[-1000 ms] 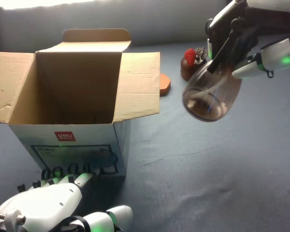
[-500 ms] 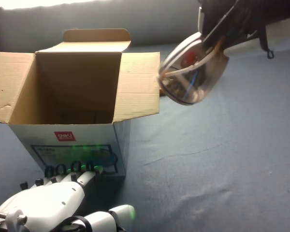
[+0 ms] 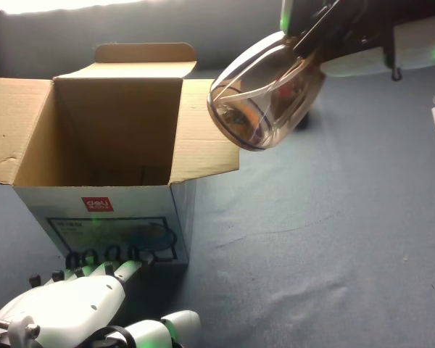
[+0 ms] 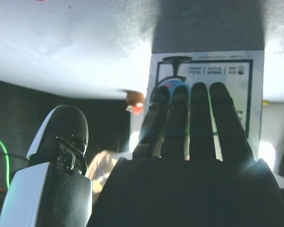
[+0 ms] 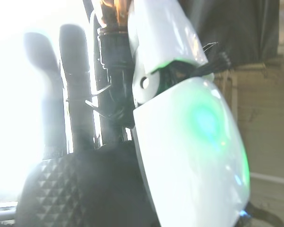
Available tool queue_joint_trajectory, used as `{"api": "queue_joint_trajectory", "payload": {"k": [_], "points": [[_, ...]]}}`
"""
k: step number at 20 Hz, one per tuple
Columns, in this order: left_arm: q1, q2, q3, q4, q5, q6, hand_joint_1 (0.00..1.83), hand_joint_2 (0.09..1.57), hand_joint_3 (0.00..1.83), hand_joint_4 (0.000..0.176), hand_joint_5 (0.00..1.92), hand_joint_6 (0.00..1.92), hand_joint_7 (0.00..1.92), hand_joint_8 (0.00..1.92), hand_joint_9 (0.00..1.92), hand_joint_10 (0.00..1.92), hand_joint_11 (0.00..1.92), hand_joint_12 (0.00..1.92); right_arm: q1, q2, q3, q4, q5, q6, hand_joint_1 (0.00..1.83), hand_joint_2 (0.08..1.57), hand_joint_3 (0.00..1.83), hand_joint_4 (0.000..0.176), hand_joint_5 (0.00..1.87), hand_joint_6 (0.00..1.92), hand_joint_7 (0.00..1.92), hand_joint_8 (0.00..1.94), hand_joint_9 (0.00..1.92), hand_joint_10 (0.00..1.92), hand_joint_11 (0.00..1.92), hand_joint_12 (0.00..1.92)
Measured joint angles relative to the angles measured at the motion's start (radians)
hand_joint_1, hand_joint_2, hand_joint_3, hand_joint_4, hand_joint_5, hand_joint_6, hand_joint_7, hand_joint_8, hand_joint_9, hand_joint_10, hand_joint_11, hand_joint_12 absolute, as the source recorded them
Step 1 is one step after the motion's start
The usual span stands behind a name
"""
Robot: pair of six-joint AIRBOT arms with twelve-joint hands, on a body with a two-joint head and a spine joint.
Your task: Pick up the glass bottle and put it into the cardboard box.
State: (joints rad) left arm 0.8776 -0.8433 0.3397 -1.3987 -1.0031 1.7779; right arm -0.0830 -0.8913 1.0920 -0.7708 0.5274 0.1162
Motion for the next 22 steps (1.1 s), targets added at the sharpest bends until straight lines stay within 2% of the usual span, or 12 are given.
{"api": "queue_joint_trajectory", "payload": {"k": [7, 9, 10, 14, 15, 17, 18, 22], "points": [[0.011, 0.0, 0.001, 0.016, 0.004, -0.004, 0.0, 1.21, 0.0, 0.0, 0.03, 0.0, 0.0, 0.0, 0.0, 0.0, 0.0, 0.0, 0.033, -0.087, -0.006, 0.109, -0.103, -0.139, 1.37, 1.15, 0.0, 0.0, 0.8, 1.16, 1.02, 1.0, 0.81, 1.39, 0.68, 1.55], [0.012, 0.0, 0.001, 0.02, 0.004, -0.004, 0.0, 1.21, 0.0, 0.0, 0.03, 0.0, 0.0, 0.0, 0.0, 0.0, 0.0, 0.0, 0.051, -0.119, -0.006, 0.161, -0.122, -0.209, 1.37, 1.15, 0.0, 0.0, 0.79, 1.16, 1.02, 1.0, 0.81, 1.39, 0.68, 1.54], [0.012, 0.0, 0.0, 0.021, 0.003, -0.004, 0.0, 1.21, 0.0, 0.0, 0.03, 0.0, 0.0, 0.0, 0.0, 0.0, 0.0, 0.0, 0.058, -0.142, -0.005, 0.183, -0.143, -0.256, 1.37, 1.15, 0.0, 0.0, 0.79, 1.16, 1.02, 1.0, 0.81, 1.39, 0.68, 1.54], [0.015, 0.0, -0.002, 0.023, 0.005, -0.005, 0.0, 1.21, 0.0, 0.0, 0.03, 0.0, 0.0, 0.0, 0.0, 0.0, 0.0, 0.0, 0.071, -0.232, 0.008, 0.207, -0.207, -0.333, 1.36, 1.15, 0.0, 0.0, 0.79, 1.16, 1.02, 1.0, 0.81, 1.39, 0.68, 1.54], [0.019, 0.0, -0.002, 0.023, 0.005, -0.01, 0.0, 1.21, 0.0, 0.0, 0.03, 0.0, 0.0, 0.0, 0.0, 0.0, 0.0, 0.0, 0.084, -0.256, 0.015, 0.225, -0.222, -0.372, 1.36, 1.15, 0.0, 0.0, 0.79, 1.16, 1.02, 1.01, 0.81, 1.39, 0.68, 1.54], [0.025, 0.0, -0.002, 0.018, 0.005, -0.018, 0.0, 1.21, 0.0, 0.0, 0.03, 0.0, 0.0, 0.0, 0.0, 0.0, 0.0, 0.0, 0.093, -0.312, 0.025, 0.39, -0.252, -0.555, 1.37, 1.15, 0.0, 0.0, 0.79, 1.16, 1.02, 1.0, 0.81, 1.39, 0.68, 1.54], [0.025, 0.0, -0.002, 0.018, 0.005, -0.019, 0.0, 1.21, 0.0, 0.0, 0.03, 0.0, 0.0, 0.0, 0.0, 0.0, 0.0, 0.0, 0.095, -0.332, 0.031, 0.425, -0.262, -0.61, 1.36, 1.15, 0.0, 0.0, 0.79, 1.16, 1.01, 1.0, 0.81, 1.39, 0.68, 1.54], [0.025, -0.001, -0.002, 0.021, 0.005, -0.022, 0.0, 1.21, 0.0, 0.0, 0.03, 0.0, 0.0, 0.0, 0.0, 0.0, 0.0, 0.0, 0.121, -0.408, 0.065, 0.488, -0.303, -0.696, 1.36, 1.15, 0.0, 0.0, 0.8, 1.16, 1.01, 1.0, 0.8, 1.39, 0.69, 1.54]]}}
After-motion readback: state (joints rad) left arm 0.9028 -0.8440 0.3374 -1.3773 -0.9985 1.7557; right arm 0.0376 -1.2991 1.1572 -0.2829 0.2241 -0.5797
